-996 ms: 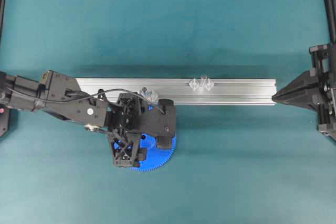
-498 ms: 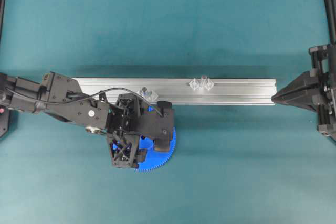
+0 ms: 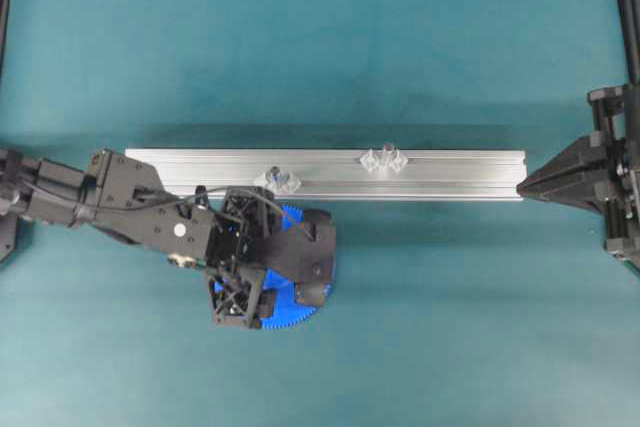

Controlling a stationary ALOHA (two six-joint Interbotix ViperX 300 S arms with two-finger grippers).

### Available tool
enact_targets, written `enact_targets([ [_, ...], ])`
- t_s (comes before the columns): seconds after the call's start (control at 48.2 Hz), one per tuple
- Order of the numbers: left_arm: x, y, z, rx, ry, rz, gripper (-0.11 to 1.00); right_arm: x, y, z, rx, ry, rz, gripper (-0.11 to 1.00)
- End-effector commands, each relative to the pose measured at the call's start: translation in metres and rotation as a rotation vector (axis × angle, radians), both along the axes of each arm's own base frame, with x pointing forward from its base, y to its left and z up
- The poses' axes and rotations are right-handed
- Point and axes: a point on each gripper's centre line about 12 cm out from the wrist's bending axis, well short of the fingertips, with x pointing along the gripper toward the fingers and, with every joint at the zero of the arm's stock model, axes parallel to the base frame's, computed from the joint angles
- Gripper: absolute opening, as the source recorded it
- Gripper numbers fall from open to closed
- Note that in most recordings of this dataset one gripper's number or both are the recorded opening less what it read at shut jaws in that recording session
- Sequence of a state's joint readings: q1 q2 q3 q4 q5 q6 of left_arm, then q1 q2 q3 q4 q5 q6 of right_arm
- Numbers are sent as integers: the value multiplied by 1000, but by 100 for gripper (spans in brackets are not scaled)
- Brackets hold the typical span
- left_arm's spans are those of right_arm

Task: Insert the large gear onto the shaft.
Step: 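Lower the left gripper and close it on the blue gear's hub, then lift the blue gear and carry it toward the left shaft on the rail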

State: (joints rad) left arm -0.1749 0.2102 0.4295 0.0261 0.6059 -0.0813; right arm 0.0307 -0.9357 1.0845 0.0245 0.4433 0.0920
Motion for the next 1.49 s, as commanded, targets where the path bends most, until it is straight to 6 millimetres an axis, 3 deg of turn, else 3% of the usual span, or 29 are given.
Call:
enact_targets([
  [0.0,-1,-9,3,-3,2,-20,91,2,1,4,9,-23,-2,11],
  [0.353,1,-10,1,-4,2,-17,90,1,1,4,9,-26,0,11],
  [0.581,1,-10,8,-5,-16,-25,78,1,1,4,10,-26,-1,11],
  [0.872,4,-10,32,-4,-78,-59,78,0,1,3,10,-24,-1,11],
  [1.266,28,-13,77,-14,-207,-67,78,-2,1,6,11,-43,2,11],
  [1.474,36,-1,101,16,-271,-109,78,-5,1,5,11,-50,2,11],
])
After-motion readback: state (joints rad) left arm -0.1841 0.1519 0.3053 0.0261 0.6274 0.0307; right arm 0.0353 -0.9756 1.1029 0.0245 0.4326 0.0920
